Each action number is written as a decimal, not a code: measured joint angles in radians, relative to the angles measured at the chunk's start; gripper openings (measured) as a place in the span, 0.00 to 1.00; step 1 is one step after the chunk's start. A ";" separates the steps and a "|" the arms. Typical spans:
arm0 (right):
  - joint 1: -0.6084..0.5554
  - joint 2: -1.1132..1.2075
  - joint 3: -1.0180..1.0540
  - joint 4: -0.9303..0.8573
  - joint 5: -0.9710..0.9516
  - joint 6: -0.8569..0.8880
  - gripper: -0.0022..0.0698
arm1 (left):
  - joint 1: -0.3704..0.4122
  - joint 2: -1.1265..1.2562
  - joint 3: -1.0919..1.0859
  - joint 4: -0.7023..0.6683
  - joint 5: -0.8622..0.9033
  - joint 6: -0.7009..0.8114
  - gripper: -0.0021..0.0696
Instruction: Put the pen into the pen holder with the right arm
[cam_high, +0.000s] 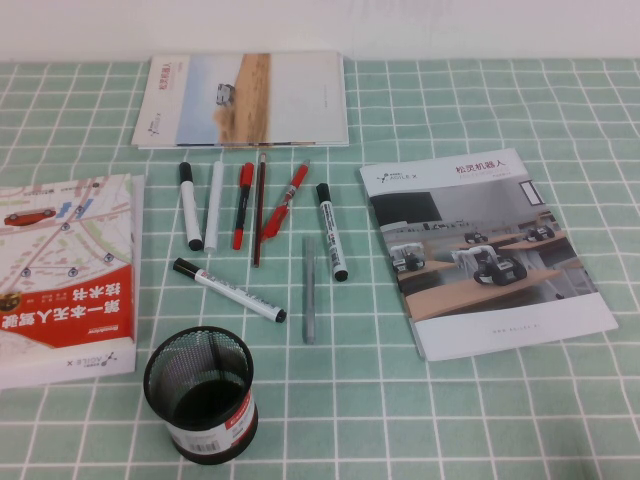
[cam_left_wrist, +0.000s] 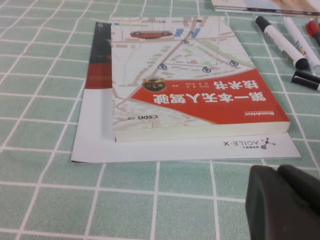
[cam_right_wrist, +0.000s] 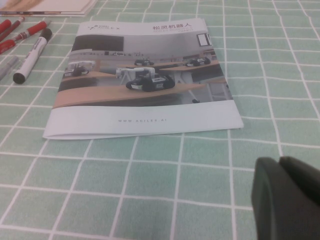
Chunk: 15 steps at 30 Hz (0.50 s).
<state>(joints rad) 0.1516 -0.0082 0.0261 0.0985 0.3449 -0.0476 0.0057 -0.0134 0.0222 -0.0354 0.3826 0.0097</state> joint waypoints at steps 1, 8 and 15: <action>0.000 0.000 0.000 0.000 0.000 0.000 0.00 | 0.000 0.000 0.000 0.000 0.000 0.000 0.02; 0.000 0.000 0.000 0.000 -0.004 0.000 0.00 | 0.000 0.000 0.000 0.000 0.000 0.000 0.02; 0.000 0.000 0.000 0.025 -0.027 0.000 0.00 | 0.000 0.000 0.000 0.000 0.000 0.000 0.02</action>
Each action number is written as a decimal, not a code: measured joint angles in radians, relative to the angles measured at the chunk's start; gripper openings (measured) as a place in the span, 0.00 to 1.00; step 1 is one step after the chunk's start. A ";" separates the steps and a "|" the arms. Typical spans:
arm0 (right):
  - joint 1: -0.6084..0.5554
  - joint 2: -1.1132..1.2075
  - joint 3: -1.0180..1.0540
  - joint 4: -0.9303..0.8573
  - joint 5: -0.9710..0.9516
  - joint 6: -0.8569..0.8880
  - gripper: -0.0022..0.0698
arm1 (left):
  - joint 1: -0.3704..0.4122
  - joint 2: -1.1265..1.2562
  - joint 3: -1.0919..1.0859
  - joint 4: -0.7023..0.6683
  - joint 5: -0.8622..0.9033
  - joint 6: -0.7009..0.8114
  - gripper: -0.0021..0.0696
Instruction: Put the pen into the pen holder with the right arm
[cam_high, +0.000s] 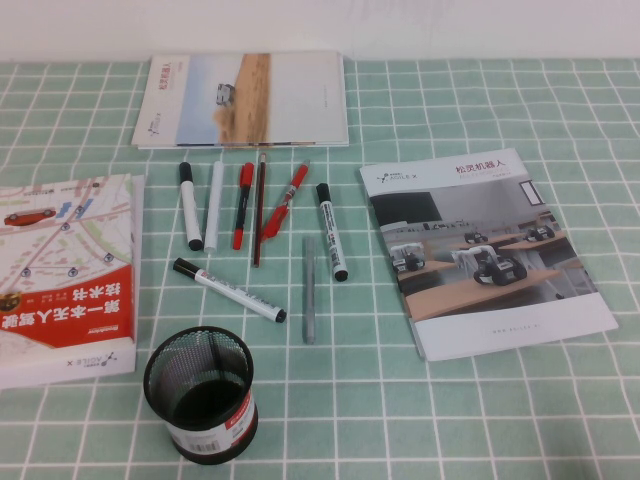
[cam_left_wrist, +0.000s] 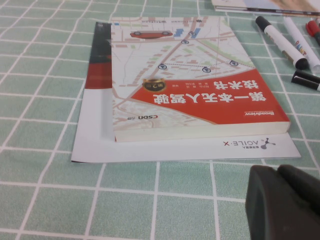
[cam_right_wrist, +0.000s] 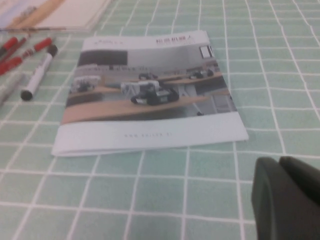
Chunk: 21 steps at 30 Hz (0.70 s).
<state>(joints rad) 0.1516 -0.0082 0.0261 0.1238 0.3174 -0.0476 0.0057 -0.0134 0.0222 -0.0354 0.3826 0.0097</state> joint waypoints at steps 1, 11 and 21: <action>0.000 0.000 0.000 0.012 -0.007 0.000 0.00 | 0.000 0.000 0.000 0.000 0.000 0.000 0.02; 0.000 0.000 0.000 0.147 -0.122 0.000 0.00 | 0.000 0.000 0.000 0.000 0.000 0.000 0.02; 0.000 0.000 0.000 0.378 -0.282 0.000 0.00 | 0.000 0.000 0.000 0.000 0.000 0.000 0.02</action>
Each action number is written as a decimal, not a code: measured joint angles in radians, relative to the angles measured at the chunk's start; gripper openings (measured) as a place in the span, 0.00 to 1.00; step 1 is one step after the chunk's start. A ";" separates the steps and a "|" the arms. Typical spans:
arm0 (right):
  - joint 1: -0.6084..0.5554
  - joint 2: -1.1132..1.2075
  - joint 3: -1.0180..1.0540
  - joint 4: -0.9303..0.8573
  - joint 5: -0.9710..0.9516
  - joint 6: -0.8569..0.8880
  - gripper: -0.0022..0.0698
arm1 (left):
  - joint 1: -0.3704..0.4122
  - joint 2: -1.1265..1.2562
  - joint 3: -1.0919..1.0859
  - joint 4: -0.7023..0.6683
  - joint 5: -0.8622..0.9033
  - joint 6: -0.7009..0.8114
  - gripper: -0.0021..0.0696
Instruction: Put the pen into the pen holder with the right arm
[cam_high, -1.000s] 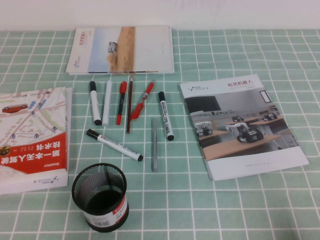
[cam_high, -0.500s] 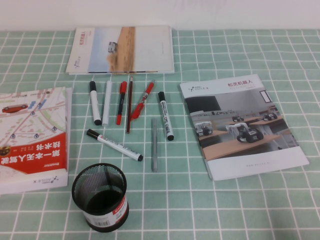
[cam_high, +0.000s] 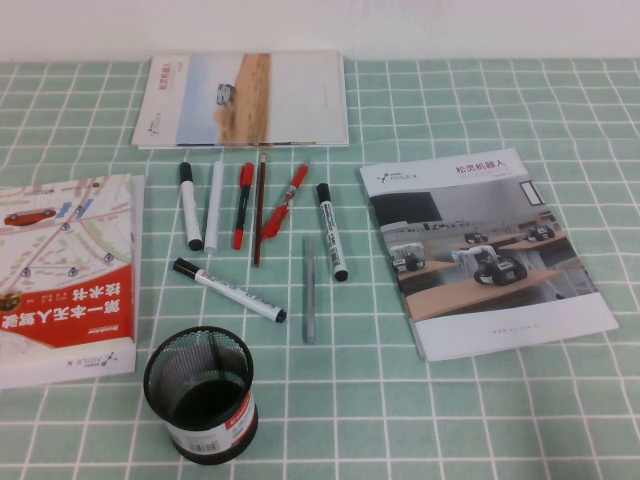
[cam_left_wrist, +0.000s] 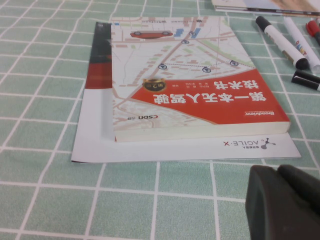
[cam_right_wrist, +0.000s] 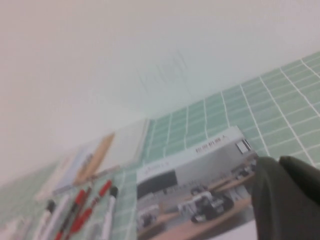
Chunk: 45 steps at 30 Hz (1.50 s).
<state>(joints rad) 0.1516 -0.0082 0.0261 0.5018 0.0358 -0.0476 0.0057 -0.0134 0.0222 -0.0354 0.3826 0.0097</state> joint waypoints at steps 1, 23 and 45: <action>0.000 0.000 0.000 0.022 -0.013 0.000 0.00 | 0.000 0.000 0.000 0.000 0.000 0.000 0.02; 0.000 0.849 -0.667 0.045 0.720 -0.055 0.00 | 0.000 0.000 0.000 0.000 0.000 0.000 0.02; 0.493 1.850 -1.603 -0.281 0.979 -0.026 0.00 | 0.000 0.000 0.000 0.000 0.000 0.000 0.02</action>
<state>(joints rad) 0.6442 1.8417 -1.5769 0.2209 1.0152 -0.0739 0.0057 -0.0134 0.0222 -0.0354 0.3826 0.0097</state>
